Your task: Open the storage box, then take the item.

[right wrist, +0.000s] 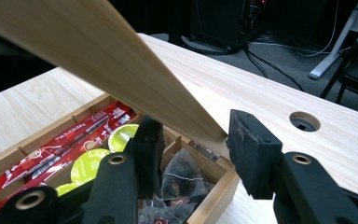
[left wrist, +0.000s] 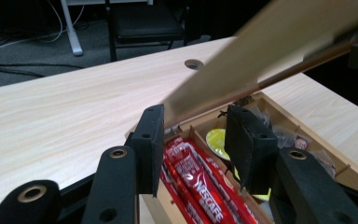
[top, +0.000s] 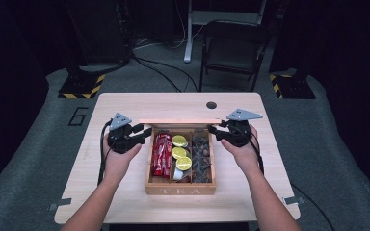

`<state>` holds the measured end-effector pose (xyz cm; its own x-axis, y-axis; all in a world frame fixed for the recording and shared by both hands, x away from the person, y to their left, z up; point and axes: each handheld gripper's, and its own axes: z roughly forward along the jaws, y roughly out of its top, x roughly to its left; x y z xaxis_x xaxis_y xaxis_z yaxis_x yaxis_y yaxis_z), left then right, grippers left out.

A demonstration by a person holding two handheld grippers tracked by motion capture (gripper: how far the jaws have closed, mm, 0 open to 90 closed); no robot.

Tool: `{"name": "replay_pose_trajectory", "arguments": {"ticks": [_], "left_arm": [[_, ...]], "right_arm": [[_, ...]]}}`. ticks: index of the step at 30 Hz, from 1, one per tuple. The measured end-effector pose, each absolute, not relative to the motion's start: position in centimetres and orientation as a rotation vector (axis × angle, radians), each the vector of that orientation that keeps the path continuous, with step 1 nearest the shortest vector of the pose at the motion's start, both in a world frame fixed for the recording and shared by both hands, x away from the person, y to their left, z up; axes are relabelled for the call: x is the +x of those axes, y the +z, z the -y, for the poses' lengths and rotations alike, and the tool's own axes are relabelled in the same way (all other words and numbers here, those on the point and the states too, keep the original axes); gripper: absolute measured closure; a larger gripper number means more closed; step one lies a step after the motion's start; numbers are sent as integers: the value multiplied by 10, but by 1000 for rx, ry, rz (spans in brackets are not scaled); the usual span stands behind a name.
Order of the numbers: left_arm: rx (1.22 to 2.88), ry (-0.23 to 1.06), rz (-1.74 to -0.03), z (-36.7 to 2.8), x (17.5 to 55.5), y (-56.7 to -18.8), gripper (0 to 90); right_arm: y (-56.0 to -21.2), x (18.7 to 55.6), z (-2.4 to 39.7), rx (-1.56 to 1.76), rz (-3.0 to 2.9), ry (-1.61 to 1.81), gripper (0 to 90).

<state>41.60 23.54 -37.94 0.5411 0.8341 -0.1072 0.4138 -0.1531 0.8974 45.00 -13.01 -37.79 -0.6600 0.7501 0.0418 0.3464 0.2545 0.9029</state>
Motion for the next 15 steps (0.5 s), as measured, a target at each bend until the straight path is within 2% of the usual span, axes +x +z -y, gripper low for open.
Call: {"name": "replay_pose_trajectory", "arguments": {"ticks": [15], "left_arm": [[1800, 449, -1088, -230, 406, -416, 559]], "right_arm": [[-378, 451, 131, 998, -2140, 1384, 555]]}}
